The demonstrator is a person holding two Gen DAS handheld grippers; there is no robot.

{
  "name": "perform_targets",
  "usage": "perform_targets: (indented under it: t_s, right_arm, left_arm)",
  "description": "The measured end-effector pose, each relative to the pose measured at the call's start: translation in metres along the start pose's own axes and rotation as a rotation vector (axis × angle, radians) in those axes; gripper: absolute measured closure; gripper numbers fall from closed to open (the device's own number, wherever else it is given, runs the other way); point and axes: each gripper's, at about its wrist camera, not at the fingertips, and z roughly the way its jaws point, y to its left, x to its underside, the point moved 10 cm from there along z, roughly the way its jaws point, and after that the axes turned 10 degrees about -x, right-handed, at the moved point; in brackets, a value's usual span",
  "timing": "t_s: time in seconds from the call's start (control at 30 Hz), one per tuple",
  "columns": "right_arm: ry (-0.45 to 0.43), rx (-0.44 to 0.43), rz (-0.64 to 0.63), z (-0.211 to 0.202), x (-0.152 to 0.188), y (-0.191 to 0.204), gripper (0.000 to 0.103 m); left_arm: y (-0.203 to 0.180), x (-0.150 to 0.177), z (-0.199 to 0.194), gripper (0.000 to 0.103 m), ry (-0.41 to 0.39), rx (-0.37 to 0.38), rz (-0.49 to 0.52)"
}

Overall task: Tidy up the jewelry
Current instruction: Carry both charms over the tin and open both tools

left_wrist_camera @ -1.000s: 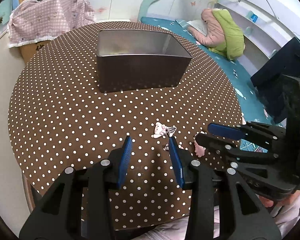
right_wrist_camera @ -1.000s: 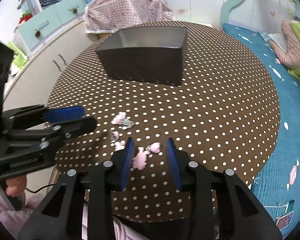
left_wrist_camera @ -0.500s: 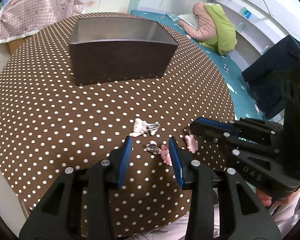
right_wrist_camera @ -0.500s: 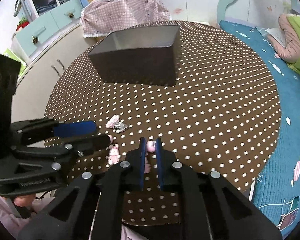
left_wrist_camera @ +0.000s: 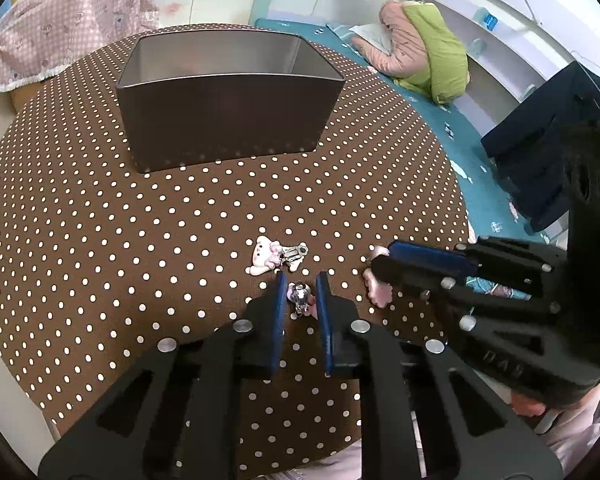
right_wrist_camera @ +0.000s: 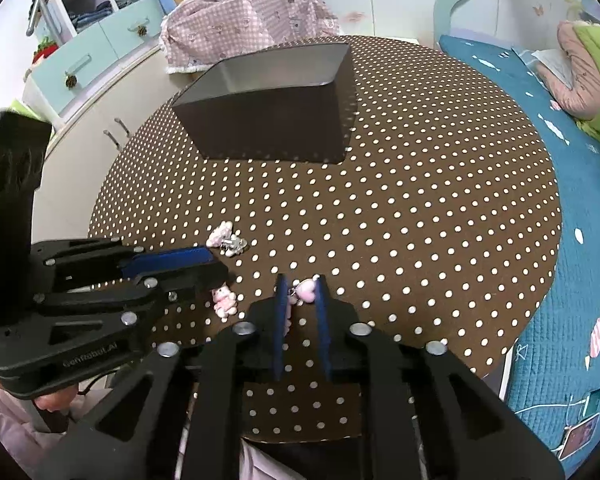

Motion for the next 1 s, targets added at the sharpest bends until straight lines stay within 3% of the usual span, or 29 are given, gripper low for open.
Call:
perform_targets:
  t_s: [0.23, 0.4, 0.7, 1.0]
  right_arm:
    - [0.006, 0.005, -0.015, 0.006, 0.003, 0.005, 0.089]
    - [0.009, 0.025, -0.043, 0.005, -0.001, 0.009, 0.082]
    - [0.015, 0.022, -0.049, 0.016, -0.006, 0.012, 0.089]
    - [-0.046, -0.007, -0.049, -0.001, -0.042, 0.014, 0.089]
  left_arm:
    - [0.011, 0.003, -0.009, 0.091, -0.015, 0.009, -0.012]
    - [0.016, 0.001, -0.018, 0.09, -0.034, 0.017, -0.022]
    - [0.03, -0.004, -0.032, 0.09, -0.067, 0.01, -0.041]
    - [0.053, -0.02, -0.054, 0.091, -0.096, 0.018, -0.092]
